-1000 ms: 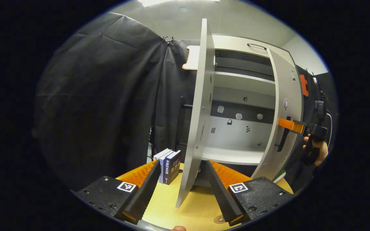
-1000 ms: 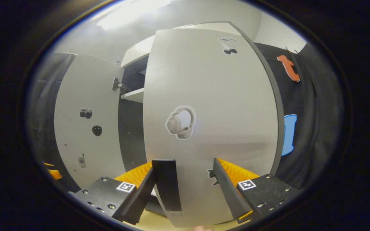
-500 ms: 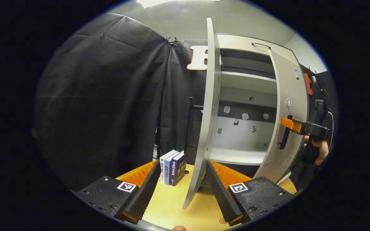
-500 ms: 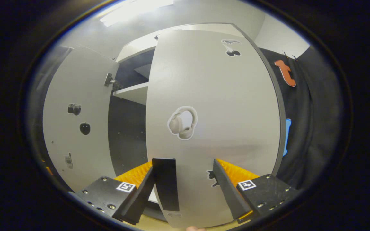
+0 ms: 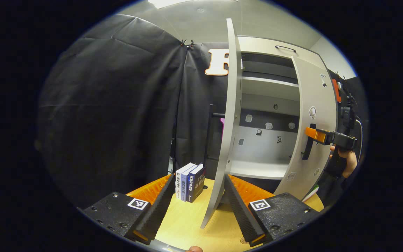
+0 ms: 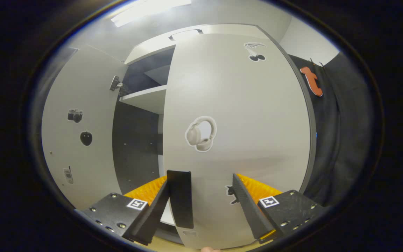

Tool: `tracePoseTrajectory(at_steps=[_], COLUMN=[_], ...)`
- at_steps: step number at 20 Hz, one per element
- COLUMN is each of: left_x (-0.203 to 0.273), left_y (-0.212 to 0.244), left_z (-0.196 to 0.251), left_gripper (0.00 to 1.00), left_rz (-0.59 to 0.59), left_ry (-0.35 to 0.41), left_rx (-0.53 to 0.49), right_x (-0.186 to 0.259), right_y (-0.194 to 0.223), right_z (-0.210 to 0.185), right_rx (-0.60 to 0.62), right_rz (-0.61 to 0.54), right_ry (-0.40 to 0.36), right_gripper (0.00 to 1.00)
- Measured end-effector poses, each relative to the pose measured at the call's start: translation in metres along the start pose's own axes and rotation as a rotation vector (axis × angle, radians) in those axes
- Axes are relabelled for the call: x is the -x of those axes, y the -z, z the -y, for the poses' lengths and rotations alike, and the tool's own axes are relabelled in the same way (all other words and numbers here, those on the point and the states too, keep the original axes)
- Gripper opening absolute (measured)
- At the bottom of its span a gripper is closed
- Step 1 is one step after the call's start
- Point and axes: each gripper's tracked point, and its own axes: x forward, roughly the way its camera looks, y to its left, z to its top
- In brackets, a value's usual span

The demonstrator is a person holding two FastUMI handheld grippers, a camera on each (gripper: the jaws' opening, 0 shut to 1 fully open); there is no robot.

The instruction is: Grasp the bottle in the cabinet with the left hand and place it on the coaster, then close the right door with the right hand and the left door with the left hand.

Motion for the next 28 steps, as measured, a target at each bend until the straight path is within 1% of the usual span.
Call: tracePoseTrajectory(at_steps=[2,3,4,5,7,8,9,11,12,13,14,15,18,20,22,24,25,28], left_x=[-0.001,-0.001,-0.001,-0.002,-0.003,-0.004,-0.005,-0.01,-0.014,-0.018,-0.021,-0.025,-0.04,-0.05,-0.062,-0.07,-0.074,-0.075], left_y=[0.002,0.002,0.002,0.002,0.001,0.001,-0.002,-0.008,-0.013,-0.018,-0.023,-0.03,-0.054,-0.07,-0.087,-0.104,-0.111,-0.115], left_z=[0.0,0.0,0.0,0.0,-0.002,-0.002,-0.003,-0.005,-0.007,-0.01,-0.014,-0.017,-0.025,-0.025,-0.023,-0.015,-0.014,-0.009], left_gripper=[0.9,0.9,0.85,0.9,0.9,0.9,0.9,0.9,0.9,0.9,0.9,0.9,0.9,0.9,0.9,0.89,0.89,0.89], left_rz=[-0.003,-0.004,-0.005,-0.005,-0.004,-0.001,0.002,0.016,0.024,0.031,0.041,0.053,0.105,0.137,0.165,0.19,0.205,0.194], left_ry=[-0.001,0.0,0.001,0.001,-0.001,-0.003,-0.004,-0.006,-0.007,-0.009,-0.014,-0.015,-0.008,0.019,0.053,0.102,0.11,0.183], left_rx=[0.001,0.001,0.0,-0.001,-0.005,-0.005,-0.003,0.007,0.012,0.014,0.012,0.009,0.002,-0.002,-0.008,-0.002,-0.012,-0.04], right_x=[0.0,0.001,0.0,0.001,0.0,0.0,0.0,-0.001,-0.001,-0.001,0.0,-0.001,0.0,0.0,0.001,0.006,0.01,0.025], right_y=[-0.001,0.0,0.0,0.001,0.001,0.001,0.001,0.002,0.002,0.002,0.002,0.002,0.003,0.003,0.004,0.008,0.007,0.003], right_z=[-0.001,-0.001,-0.001,-0.002,-0.001,-0.001,-0.002,-0.002,-0.002,-0.001,-0.001,-0.002,-0.003,-0.003,-0.004,-0.003,-0.002,0.015], right_rx=[0.001,0.001,-0.001,-0.003,-0.002,-0.001,-0.002,-0.003,-0.003,-0.002,0.0,0.004,0.003,-0.001,-0.011,-0.055,-0.068,-0.041], right_rz=[0.001,0.001,0.001,0.0,0.0,0.001,0.002,0.002,0.002,0.001,0.001,0.0,0.0,0.002,-0.003,-0.03,-0.032,-0.008], right_ry=[0.002,0.0,0.0,-0.002,-0.004,-0.004,-0.002,0.0,0.001,0.001,0.001,0.001,0.001,0.001,-0.015,-0.029,-0.029,0.021], right_gripper=[0.97,1.0,0.97,1.0,1.0,0.96,0.96,0.96,1.0,0.96,0.96,1.0,1.0,1.0,1.0,1.0,1.0,1.0])
